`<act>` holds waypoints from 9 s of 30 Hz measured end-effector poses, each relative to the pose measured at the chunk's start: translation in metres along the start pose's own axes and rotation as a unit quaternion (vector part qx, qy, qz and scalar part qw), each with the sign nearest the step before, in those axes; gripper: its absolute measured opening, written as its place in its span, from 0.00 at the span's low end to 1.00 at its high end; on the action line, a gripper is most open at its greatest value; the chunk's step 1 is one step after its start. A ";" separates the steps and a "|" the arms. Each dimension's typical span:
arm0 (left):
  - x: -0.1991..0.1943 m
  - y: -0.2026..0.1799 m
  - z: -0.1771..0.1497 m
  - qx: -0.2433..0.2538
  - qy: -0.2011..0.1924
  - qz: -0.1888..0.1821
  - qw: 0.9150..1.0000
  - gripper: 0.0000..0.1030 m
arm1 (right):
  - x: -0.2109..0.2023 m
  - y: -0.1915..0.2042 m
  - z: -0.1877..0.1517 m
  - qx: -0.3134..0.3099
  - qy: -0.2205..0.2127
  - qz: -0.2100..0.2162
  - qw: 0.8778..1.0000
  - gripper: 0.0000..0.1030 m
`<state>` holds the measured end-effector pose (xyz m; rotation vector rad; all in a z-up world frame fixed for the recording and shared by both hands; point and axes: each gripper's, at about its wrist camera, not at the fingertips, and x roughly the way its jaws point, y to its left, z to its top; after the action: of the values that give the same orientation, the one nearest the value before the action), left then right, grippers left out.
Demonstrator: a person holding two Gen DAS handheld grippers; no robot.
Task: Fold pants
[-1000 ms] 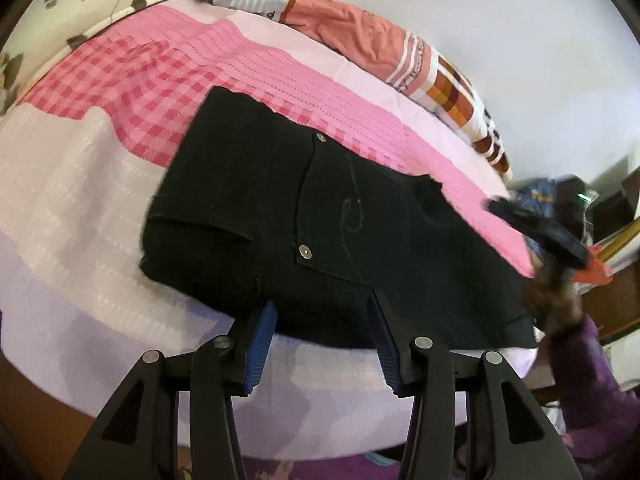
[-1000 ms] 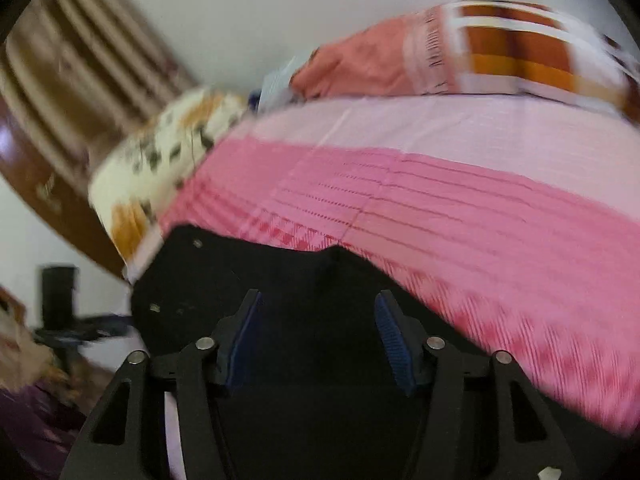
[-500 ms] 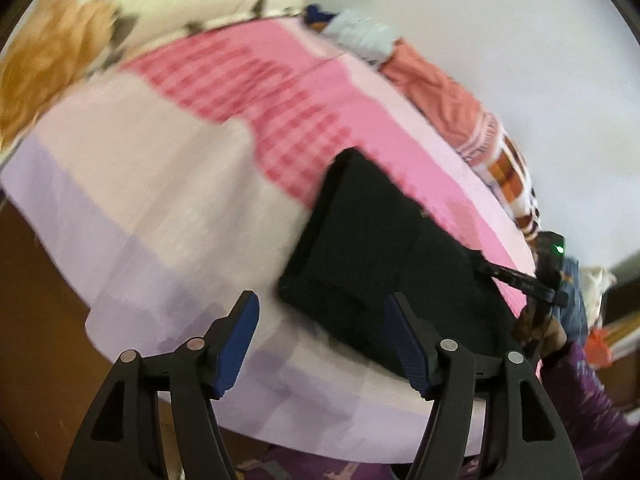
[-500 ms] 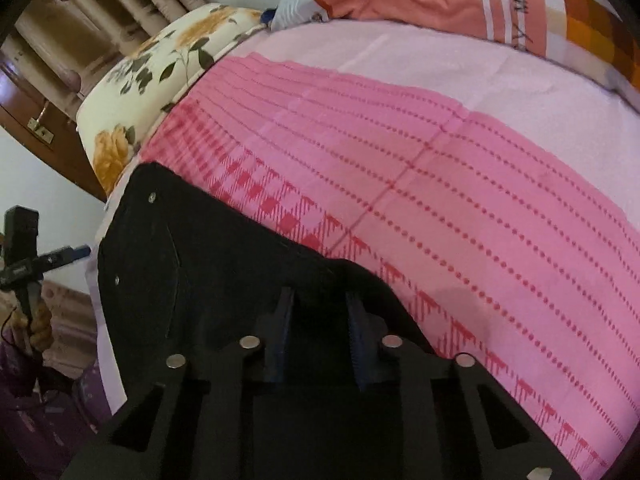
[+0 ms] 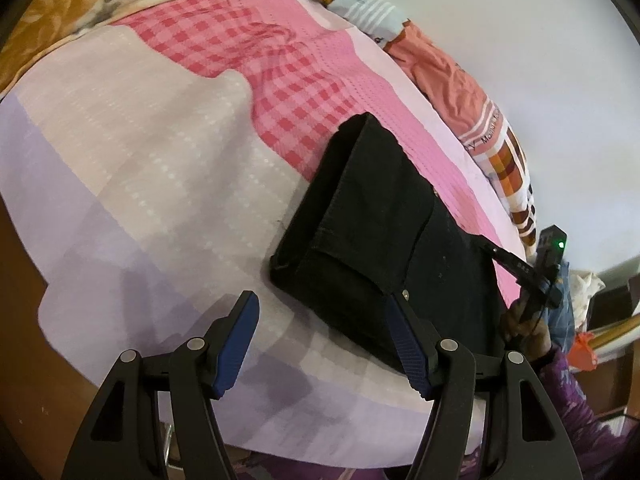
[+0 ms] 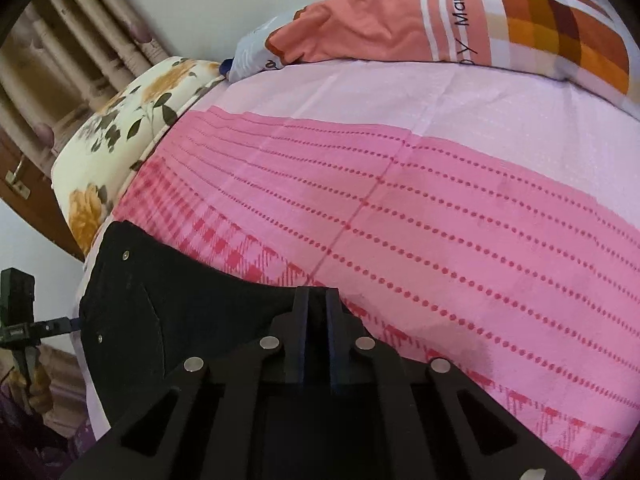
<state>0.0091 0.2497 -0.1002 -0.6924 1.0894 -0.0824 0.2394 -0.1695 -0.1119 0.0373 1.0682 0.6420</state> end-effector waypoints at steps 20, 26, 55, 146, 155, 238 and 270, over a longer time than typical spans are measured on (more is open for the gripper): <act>-0.020 -0.031 0.017 0.060 -0.087 0.084 0.991 0.65 | -0.048 -0.046 -0.004 0.126 -0.109 0.045 0.985 0.21; -0.006 -0.069 0.017 0.120 -0.071 0.075 0.987 0.65 | -0.047 0.014 -0.018 0.011 -0.047 0.071 0.996 0.21; 0.036 -0.135 0.009 0.179 -0.042 0.024 0.983 0.66 | -0.351 -0.161 -0.387 0.458 -0.275 -0.187 0.824 0.56; 0.076 -0.203 -0.053 0.320 -0.068 0.160 0.931 0.85 | -0.224 -0.070 -0.276 0.435 -0.229 0.053 0.869 0.09; 0.081 -0.199 -0.053 0.316 -0.054 0.157 0.934 0.86 | -0.183 -0.037 -0.246 0.408 -0.194 0.098 0.887 0.09; 0.101 -0.180 -0.055 0.299 0.004 0.146 0.943 0.85 | -0.055 0.048 -0.199 0.318 -0.037 0.317 0.893 0.29; 0.097 -0.192 -0.054 0.314 -0.008 0.158 0.936 0.86 | -0.148 -0.138 -0.201 0.397 -0.143 0.121 0.898 0.01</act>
<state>0.0621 0.0350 -0.0850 0.0595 1.0655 -0.1390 0.0915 -0.4120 -0.1389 0.9628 0.9826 0.3650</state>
